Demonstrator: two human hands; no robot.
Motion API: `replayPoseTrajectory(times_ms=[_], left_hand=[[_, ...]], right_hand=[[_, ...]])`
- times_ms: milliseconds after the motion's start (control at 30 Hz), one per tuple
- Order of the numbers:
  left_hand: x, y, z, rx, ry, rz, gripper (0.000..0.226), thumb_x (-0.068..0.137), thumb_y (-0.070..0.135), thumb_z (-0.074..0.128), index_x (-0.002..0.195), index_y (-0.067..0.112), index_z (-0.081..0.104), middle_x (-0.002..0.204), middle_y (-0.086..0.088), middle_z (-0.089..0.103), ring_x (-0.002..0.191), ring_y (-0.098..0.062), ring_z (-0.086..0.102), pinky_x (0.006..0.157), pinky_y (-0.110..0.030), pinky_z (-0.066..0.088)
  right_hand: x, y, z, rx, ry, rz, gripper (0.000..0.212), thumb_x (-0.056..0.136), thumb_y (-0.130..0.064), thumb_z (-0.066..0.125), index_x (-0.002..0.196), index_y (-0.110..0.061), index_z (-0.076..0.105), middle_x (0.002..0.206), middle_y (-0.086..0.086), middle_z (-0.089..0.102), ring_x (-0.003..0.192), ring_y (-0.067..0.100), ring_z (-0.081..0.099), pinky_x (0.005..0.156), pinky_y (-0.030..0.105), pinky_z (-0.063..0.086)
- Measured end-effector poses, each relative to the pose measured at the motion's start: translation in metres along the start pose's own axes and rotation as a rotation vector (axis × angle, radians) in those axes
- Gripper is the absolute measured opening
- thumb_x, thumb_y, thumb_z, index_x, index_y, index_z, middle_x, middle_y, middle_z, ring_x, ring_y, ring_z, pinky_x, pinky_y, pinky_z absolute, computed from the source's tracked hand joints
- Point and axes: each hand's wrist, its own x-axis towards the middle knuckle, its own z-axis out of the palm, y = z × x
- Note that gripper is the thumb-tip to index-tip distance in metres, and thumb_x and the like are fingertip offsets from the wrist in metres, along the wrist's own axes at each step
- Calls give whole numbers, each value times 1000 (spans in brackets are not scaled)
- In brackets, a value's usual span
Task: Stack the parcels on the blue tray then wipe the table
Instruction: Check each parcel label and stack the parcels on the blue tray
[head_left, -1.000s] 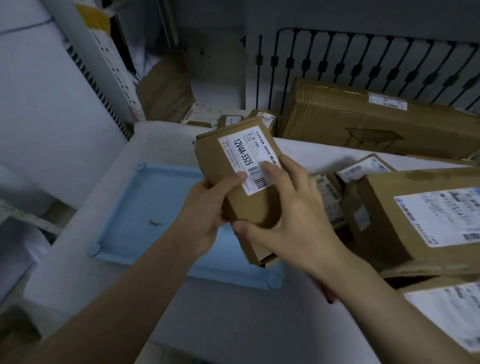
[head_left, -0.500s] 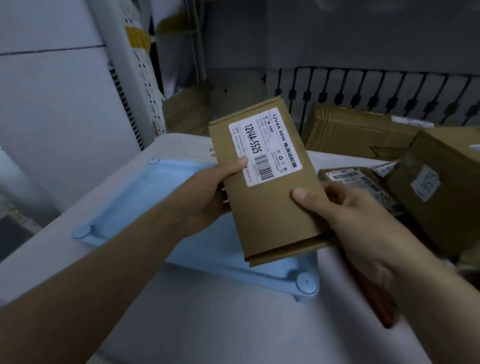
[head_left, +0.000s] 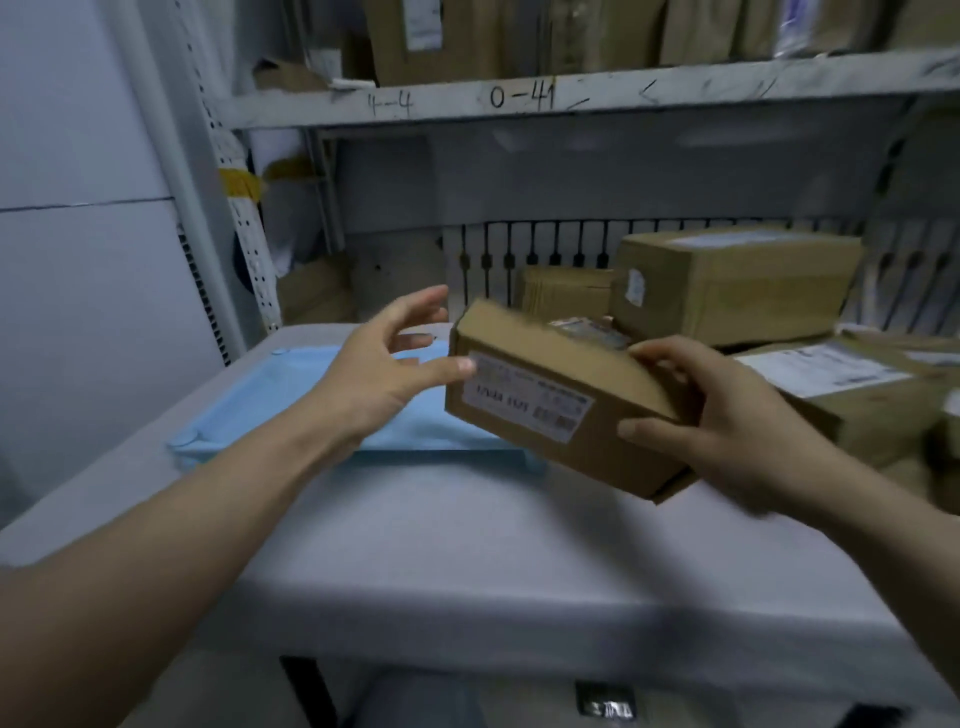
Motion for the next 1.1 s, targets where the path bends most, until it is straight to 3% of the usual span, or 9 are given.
replayPoseTrajectory(times_ms=[133, 333, 500, 667, 733, 867, 967, 1100], left_hand=[[-12, 11, 1, 215, -48, 147, 68, 76, 19, 83, 134, 38, 55, 127, 18, 61, 119, -5, 55, 108, -31, 43], [-10, 7, 8, 472, -22, 359, 59, 75, 24, 83, 128, 34, 60, 117, 16, 58, 113, -8, 49, 98, -25, 42], [1, 4, 14, 634, 23, 552, 54, 70, 27, 83, 121, 30, 63, 110, 20, 57, 104, -12, 48, 91, -36, 46], [18, -8, 2, 596, 62, 476, 48, 70, 30, 84, 113, 31, 62, 101, 21, 56, 94, -12, 48, 85, -40, 46], [24, -16, -6, 530, 54, 420, 48, 72, 28, 86, 112, 32, 60, 102, 21, 57, 96, -13, 50, 87, -38, 46], [34, -29, -13, 458, 31, 349, 49, 72, 29, 86, 110, 38, 57, 104, 25, 55, 101, -11, 50, 89, -35, 46], [40, -35, -16, 516, 79, 373, 48, 72, 36, 84, 112, 37, 57, 106, 28, 54, 104, -9, 47, 95, -41, 44], [46, -30, -18, 504, 129, 404, 58, 68, 40, 74, 123, 32, 59, 114, 18, 59, 114, -10, 45, 101, -41, 40]], right_hand=[[-7, -2, 0, -284, 60, -107, 61, 79, -32, 79, 134, -32, 52, 112, -7, 51, 105, 17, 49, 88, 39, 48], [-2, 0, 10, -444, 212, -274, 56, 81, -36, 79, 132, -30, 57, 111, -1, 56, 100, 22, 48, 82, 39, 41], [14, -2, 20, -459, 264, -395, 60, 77, -28, 84, 131, -28, 58, 107, -3, 57, 95, 19, 48, 76, 33, 36], [32, 2, 21, -108, 277, -266, 85, 73, -24, 85, 145, -30, 41, 123, -5, 54, 113, 14, 52, 97, 42, 47], [40, 6, 20, -1, 268, -173, 82, 73, -20, 86, 142, -30, 44, 128, -7, 55, 116, 12, 54, 101, 40, 48], [58, 13, 28, 88, 221, -138, 49, 74, -20, 85, 114, -33, 61, 114, -12, 63, 104, 5, 59, 92, 31, 52], [74, 13, 36, 49, 227, -151, 47, 76, -18, 85, 116, -30, 63, 113, -12, 60, 109, 13, 54, 91, 34, 50], [95, -1, 48, -53, 275, -252, 48, 74, -14, 83, 112, -32, 60, 108, -13, 54, 104, 11, 41, 82, 25, 40]])
